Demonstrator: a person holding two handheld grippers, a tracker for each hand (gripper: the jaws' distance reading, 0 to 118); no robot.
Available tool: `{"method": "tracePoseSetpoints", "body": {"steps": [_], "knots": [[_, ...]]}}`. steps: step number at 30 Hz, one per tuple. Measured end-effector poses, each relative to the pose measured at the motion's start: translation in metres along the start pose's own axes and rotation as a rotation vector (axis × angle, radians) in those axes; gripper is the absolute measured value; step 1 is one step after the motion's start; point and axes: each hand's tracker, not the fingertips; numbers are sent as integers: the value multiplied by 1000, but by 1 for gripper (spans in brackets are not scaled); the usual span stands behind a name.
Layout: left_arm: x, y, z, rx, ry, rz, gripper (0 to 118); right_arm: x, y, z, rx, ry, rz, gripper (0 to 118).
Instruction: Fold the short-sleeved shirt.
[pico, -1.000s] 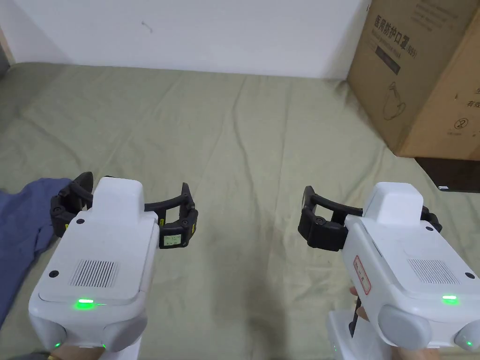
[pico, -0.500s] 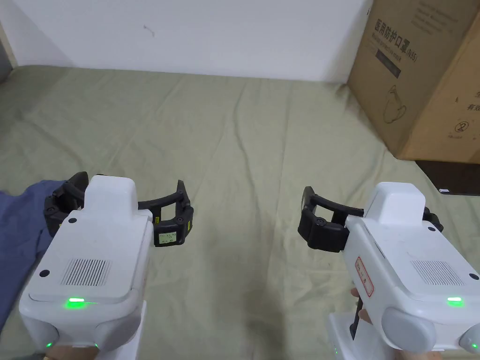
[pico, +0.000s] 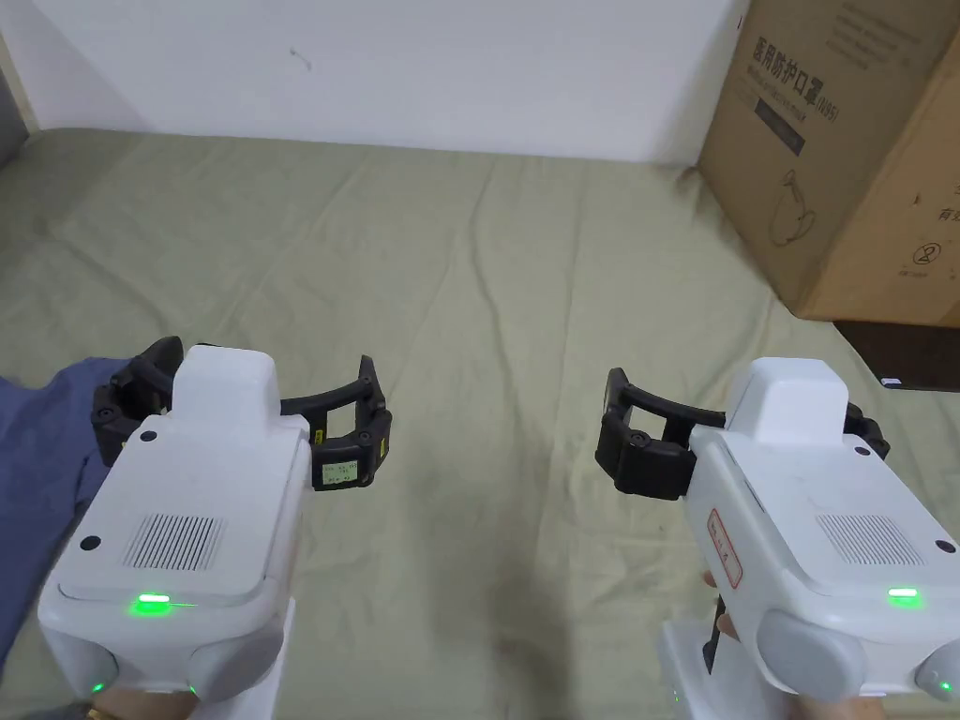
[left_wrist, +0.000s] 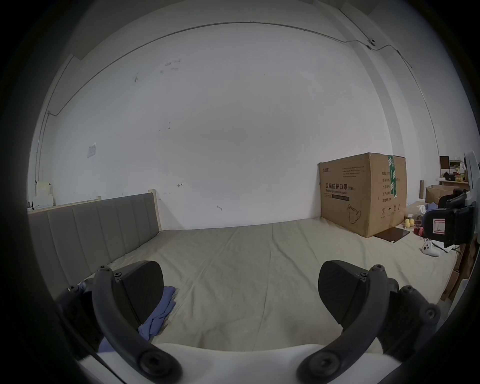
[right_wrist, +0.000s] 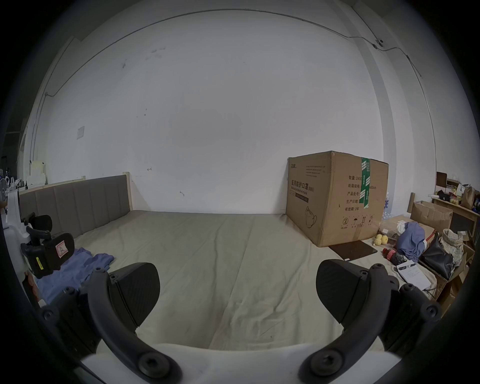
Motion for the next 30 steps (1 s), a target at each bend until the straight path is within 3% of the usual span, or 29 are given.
{"method": "tracePoseSetpoints", "body": {"steps": [1, 2, 4, 5, 7, 8, 12, 30], "knots": [[0, 2, 1, 0, -4, -1, 115, 0, 1, -1, -10, -3, 5, 117], [0, 4, 1, -1, -9, -6, 100, 1, 2, -2, -14, -1, 8, 113], [2, 7, 2, -3, -4, -32, 59, 1, 5, 0, -20, 2, 10, 95], [4, 9, 2, -2, 9, -51, 29, 2, 7, 1, -16, 27, 3, 68], [5, 11, 2, 6, 31, -69, 7, 3, 10, 2, -21, 56, -25, 7], [6, 12, 3, 12, 33, -62, 0, 3, 11, 1, -22, 58, -40, 0], [1, 16, 4, -14, -4, 10, 0, 3, 10, 0, -21, 44, -28, 0], [0, 14, 3, -28, -8, 5, 0, 3, 10, 7, -22, 52, -14, 0]]}}
